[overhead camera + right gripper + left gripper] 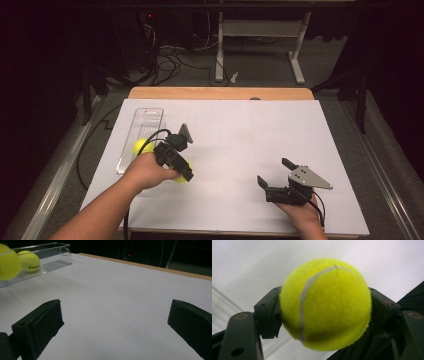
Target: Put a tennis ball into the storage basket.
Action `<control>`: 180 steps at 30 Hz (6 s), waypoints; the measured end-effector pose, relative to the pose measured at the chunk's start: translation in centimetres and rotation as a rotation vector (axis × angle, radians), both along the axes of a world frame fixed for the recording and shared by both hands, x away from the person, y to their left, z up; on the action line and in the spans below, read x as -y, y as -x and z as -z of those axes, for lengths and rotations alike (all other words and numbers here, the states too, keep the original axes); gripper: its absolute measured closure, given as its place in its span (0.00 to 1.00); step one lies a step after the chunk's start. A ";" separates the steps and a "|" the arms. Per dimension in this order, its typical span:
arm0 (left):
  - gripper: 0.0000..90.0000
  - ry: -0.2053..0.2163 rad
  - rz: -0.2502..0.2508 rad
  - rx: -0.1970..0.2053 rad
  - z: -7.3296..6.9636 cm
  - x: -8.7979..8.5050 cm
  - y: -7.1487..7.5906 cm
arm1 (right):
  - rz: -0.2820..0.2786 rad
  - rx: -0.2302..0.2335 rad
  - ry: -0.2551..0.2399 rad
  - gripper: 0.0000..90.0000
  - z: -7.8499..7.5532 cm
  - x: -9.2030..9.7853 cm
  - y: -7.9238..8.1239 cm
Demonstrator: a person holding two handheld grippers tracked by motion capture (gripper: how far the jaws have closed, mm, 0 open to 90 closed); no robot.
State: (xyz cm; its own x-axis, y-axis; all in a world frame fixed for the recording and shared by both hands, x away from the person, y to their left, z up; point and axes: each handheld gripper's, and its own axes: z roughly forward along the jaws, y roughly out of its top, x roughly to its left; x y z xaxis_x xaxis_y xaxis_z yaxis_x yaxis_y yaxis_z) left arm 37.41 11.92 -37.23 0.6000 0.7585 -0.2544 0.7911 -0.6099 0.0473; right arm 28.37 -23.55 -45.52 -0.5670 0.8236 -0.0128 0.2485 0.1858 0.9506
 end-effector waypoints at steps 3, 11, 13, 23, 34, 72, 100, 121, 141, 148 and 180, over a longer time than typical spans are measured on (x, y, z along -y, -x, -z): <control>0.29 -0.004 -0.009 0.004 -0.4 -0.5 -0.1 | 0.005 0.000 -0.005 0.00 0.0 0.2 0.0; 0.29 0.005 -0.035 0.014 -1.4 -2.2 -0.3 | -0.007 -0.002 -0.013 0.00 -0.1 -0.2 0.1; 0.29 0.004 -0.035 0.014 -1.8 -2.6 -0.3 | -0.013 -0.001 -0.020 0.00 -0.1 -0.3 0.2; 0.29 0.005 -0.056 0.020 -3.5 -4.1 -0.7 | -0.023 0.007 -0.023 0.00 -0.3 -0.5 0.3; 0.29 0.010 -0.080 0.021 -4.5 -5.6 -1.0 | -0.024 0.012 -0.023 0.00 -0.4 -0.5 0.3; 0.29 -0.023 -0.245 0.009 -3.7 -12.7 -1.6 | -0.028 0.011 -0.030 0.00 -0.4 -0.6 0.4; 0.29 -0.033 -0.268 -0.011 -1.9 -13.5 -2.0 | -0.026 0.012 -0.022 0.01 -0.4 -0.6 0.4; 0.29 -0.038 -0.282 -0.032 0.0 -13.6 -2.4 | -0.025 0.013 -0.020 0.01 -0.4 -0.7 0.4; 0.29 -0.049 -0.272 -0.041 0.8 -13.0 -2.6 | -0.025 0.012 -0.023 0.02 -0.4 -0.7 0.4; 0.29 -0.051 -0.268 -0.038 0.7 -12.9 -2.5 | -0.025 0.010 -0.024 0.02 -0.4 -0.6 0.4; 0.01 -0.045 -0.236 0.027 -2.3 -12.0 -1.8 | -0.027 0.015 -0.029 0.02 -0.5 -0.7 0.4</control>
